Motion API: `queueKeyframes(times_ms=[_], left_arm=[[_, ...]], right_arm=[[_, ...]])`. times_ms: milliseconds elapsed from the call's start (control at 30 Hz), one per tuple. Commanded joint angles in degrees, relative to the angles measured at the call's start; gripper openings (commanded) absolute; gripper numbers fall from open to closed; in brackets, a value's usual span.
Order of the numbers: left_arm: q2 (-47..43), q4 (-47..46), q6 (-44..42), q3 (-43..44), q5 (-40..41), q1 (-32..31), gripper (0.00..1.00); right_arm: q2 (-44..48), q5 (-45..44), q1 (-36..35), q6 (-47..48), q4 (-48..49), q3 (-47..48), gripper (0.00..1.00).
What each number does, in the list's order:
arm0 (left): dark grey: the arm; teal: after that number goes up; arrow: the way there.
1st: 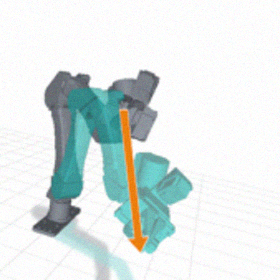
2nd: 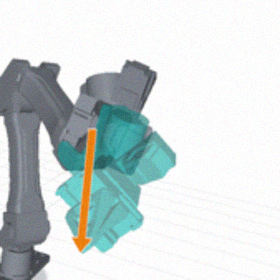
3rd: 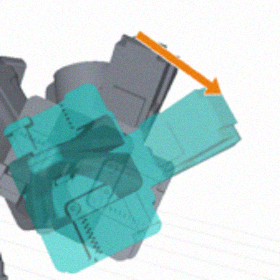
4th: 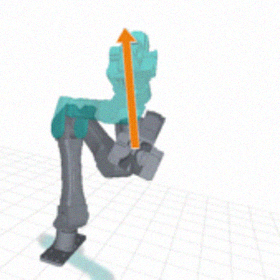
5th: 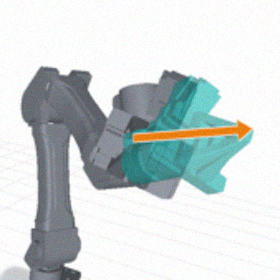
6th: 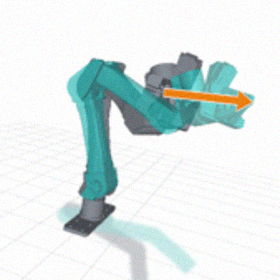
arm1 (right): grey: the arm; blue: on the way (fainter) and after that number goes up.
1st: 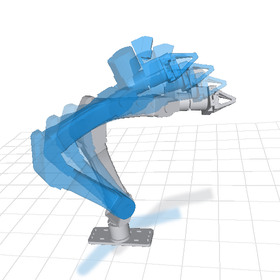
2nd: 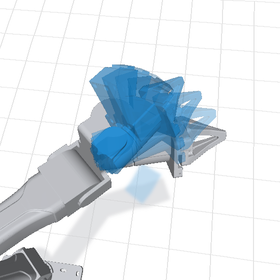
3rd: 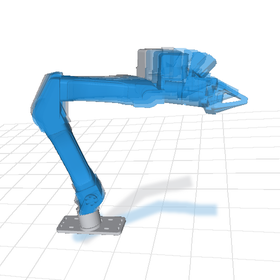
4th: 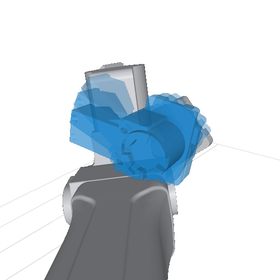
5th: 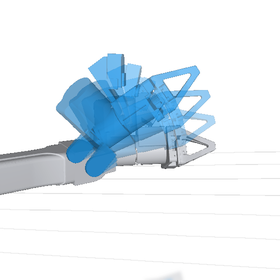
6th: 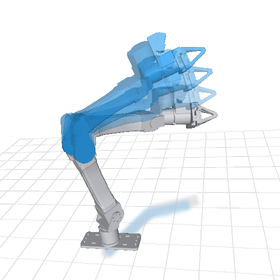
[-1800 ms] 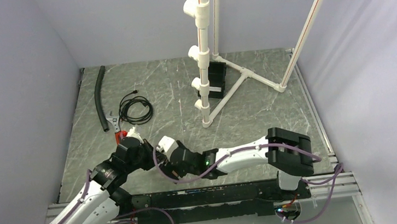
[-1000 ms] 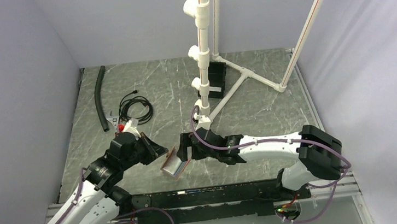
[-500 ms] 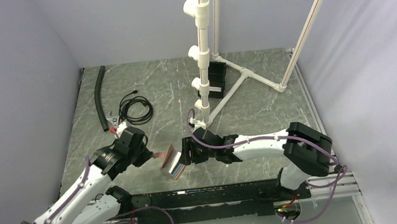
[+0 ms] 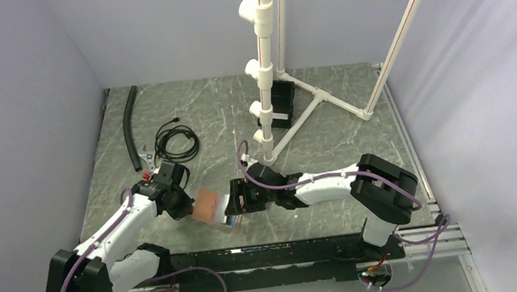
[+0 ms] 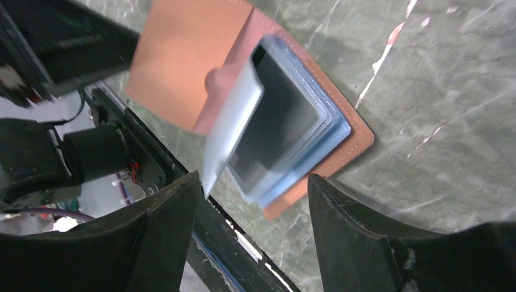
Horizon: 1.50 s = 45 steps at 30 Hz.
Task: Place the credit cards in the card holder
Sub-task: Open the card holder at the center of the board.
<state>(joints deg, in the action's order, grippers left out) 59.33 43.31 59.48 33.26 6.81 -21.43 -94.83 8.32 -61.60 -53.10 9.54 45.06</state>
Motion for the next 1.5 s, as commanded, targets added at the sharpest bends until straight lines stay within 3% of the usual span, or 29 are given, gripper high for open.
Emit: queueKeyframes(times_ms=[0, 367, 500, 867, 967, 1100, 1267, 1300, 1467], left_arm=[[1.2, -2.0, 3.9, -3.6, -5.4, 0.4, 0.0], [-6.2, -7.2, 9.4, -12.6, -10.6, 0.4, 0.0], [-5.0, -10.1, 10.4, -14.8, -12.7, 0.3, 0.0], [-0.6, -21.3, 13.4, -19.2, -19.0, -0.8, 0.0], [0.2, -23.9, 13.6, -19.6, -20.2, -0.9, 0.0], [0.1, -22.0, 11.5, -18.1, -19.1, -0.9, 0.0], [0.7, -13.1, 8.9, -13.2, -15.2, -0.8, 0.0], [0.4, -10.4, 8.4, -11.9, -14.2, -0.7, 0.05], [-7.0, -0.4, 8.0, -7.0, -10.8, -0.5, 0.48]], right_arm=[[-1.5, 3.8, 2.5, -3.6, 5.5, 1.4, 0.68], [-4.2, 4.7, 2.6, -4.5, 6.1, 2.7, 0.75], [-4.3, 8.5, 2.0, -4.1, 10.9, 3.9, 0.73], [-9.0, 14.1, 1.3, -4.3, 12.5, 13.1, 0.73], [-7.5, 12.3, 1.4, -2.3, 8.4, 14.7, 0.73], [-1.7, 3.5, 2.2, 2.2, -3.2, 11.4, 0.75], [6.4, -3.0, 3.7, 6.9, -11.2, 3.4, 0.76], [7.8, -3.2, 3.9, 7.2, -11.1, 1.8, 0.76], [10.3, -0.7, 4.1, 8.9, -7.5, -1.6, 0.71]])
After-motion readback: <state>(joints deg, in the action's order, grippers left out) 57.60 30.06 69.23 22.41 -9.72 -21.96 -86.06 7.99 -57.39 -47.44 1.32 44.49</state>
